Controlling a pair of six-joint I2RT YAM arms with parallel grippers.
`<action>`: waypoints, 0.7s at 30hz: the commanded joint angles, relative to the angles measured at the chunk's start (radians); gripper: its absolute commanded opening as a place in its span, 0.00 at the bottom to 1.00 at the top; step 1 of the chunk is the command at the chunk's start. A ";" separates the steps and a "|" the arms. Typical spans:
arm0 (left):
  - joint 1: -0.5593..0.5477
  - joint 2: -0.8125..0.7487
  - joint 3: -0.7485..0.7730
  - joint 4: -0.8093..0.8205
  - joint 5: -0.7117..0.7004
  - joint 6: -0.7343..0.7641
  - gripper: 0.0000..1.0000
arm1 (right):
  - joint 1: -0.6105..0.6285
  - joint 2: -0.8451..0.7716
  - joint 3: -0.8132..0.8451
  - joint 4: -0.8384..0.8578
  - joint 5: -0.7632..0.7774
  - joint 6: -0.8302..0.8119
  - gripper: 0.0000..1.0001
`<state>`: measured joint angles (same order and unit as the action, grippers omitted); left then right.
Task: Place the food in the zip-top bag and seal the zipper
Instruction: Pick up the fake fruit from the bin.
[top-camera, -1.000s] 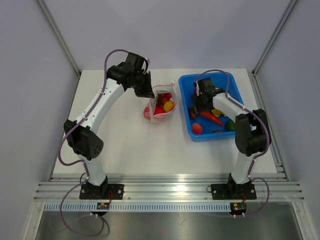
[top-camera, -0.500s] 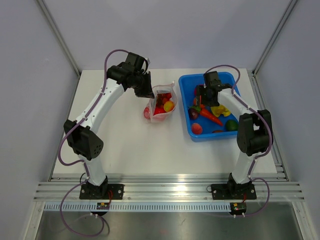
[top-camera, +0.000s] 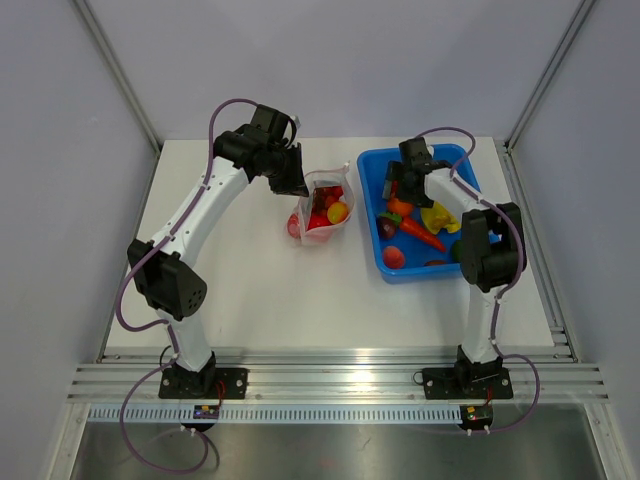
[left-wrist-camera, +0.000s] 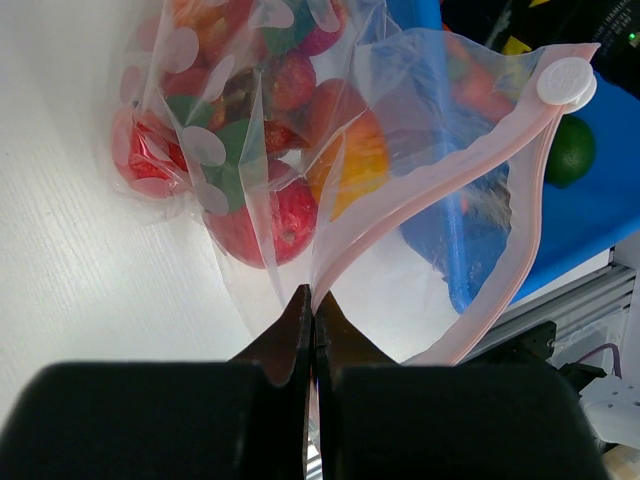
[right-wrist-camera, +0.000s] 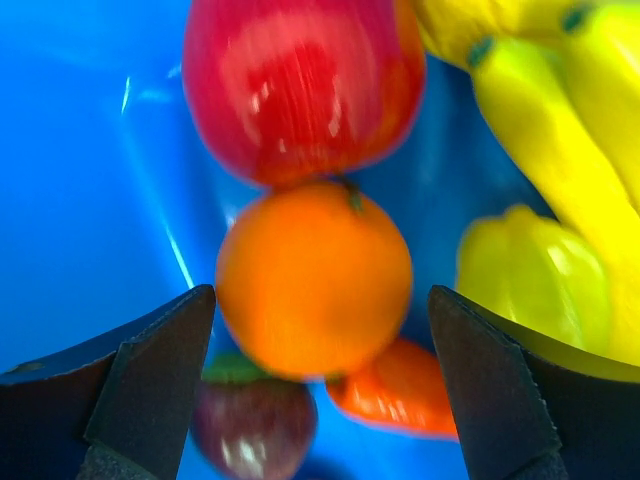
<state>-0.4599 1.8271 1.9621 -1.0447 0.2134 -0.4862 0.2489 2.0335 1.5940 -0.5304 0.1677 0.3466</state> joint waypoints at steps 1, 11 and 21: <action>-0.002 0.000 0.014 0.025 0.006 0.020 0.00 | 0.001 0.053 0.073 0.020 0.033 0.026 0.93; 0.000 0.001 0.020 0.025 0.017 0.008 0.00 | 0.003 -0.117 -0.044 0.058 0.064 0.020 0.52; -0.002 0.020 0.047 0.006 -0.003 -0.006 0.00 | 0.021 -0.531 -0.177 0.014 0.003 0.005 0.48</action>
<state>-0.4599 1.8320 1.9636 -1.0466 0.2127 -0.4896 0.2508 1.6119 1.4292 -0.5179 0.1898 0.3634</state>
